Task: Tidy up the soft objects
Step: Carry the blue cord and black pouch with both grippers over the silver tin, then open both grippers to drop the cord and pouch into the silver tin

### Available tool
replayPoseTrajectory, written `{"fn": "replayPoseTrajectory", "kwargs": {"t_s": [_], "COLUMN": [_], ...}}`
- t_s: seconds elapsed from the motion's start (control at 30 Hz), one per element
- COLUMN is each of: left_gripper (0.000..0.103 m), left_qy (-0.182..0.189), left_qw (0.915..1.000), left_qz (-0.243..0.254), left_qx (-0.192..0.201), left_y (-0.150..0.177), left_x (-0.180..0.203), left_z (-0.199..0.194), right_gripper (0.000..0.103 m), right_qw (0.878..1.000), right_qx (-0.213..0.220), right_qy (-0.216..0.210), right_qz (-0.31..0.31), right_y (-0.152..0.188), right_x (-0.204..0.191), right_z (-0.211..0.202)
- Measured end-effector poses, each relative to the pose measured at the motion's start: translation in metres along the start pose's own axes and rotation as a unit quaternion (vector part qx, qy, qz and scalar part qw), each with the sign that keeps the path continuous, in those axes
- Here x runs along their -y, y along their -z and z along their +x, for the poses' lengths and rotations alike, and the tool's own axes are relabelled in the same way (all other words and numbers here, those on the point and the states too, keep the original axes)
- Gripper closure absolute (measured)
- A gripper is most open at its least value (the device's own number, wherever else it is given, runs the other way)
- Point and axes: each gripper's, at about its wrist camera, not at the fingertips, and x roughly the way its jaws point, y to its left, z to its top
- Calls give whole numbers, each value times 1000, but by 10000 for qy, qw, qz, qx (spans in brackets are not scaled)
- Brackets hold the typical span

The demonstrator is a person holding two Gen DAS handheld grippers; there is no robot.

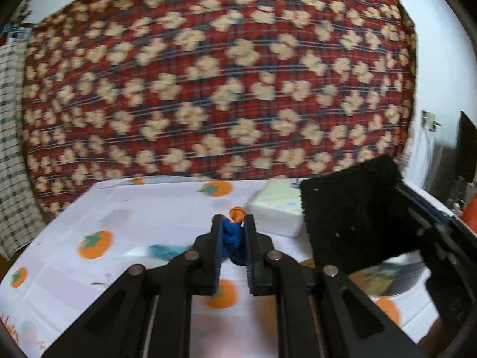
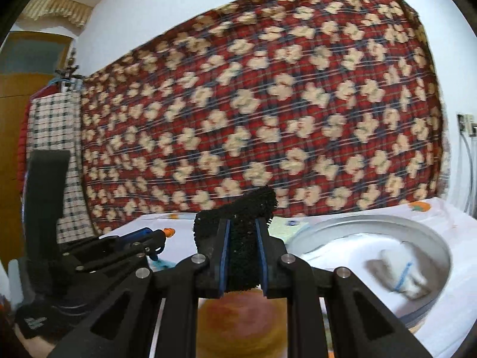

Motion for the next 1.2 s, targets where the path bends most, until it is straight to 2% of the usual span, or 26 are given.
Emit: {"fn": "replayPoseTrajectory", "kwargs": {"t_s": [0.23,0.37,0.57,0.77,0.8,0.83,0.87,0.9,0.93,0.97,1.0,1.13,1.2], "left_gripper": [92,92,92,91,85,83,68,47,39,32,32,31,28], "left_qy": [808,1068,1314,1360,1347,1313,1259,1217,1171,1126,1098,1002,945], "left_qw": [9954,9908,9836,9788,9785,9778,9777,9780,9785,9793,9807,9848,9873], "left_qz": [315,460,599,699,723,785,815,809,819,824,818,869,836], "left_qx": [-415,-698,-1081,-1365,-1385,-1433,-1473,-1486,-1485,-1464,-1396,-1122,-960], "left_y": [-21,-30,-33,-35,-34,-34,-34,-33,-32,-31,-30,-28,-27], "left_x": [70,107,145,170,172,177,179,181,181,181,179,166,150], "left_z": [29,46,68,86,87,89,91,90,90,89,85,70,57], "right_gripper": [85,85,84,83,83,81,78,64,45,36,28,28,28], "right_qw": [9966,9932,9884,9838,9832,9819,9816,9810,9808,9810,9811,9812,9824], "right_qx": [-254,-431,-706,-883,-897,-945,-963,-970,-952,-889,-826,-674,-591], "right_qy": [721,1004,1228,1417,1445,1488,1483,1482,1487,1499,1528,1597,1546], "right_qz": [301,393,550,657,664,691,724,788,824,848,850,843,860], "right_y": [-16,-24,-25,-19,-18,-17,-17,-16,-15,-14,-14,-14,-13], "right_x": [73,104,140,161,162,166,168,171,172,173,173,170,165], "right_z": [5,8,17,22,23,24,25,25,23,20,17,7,1]}}
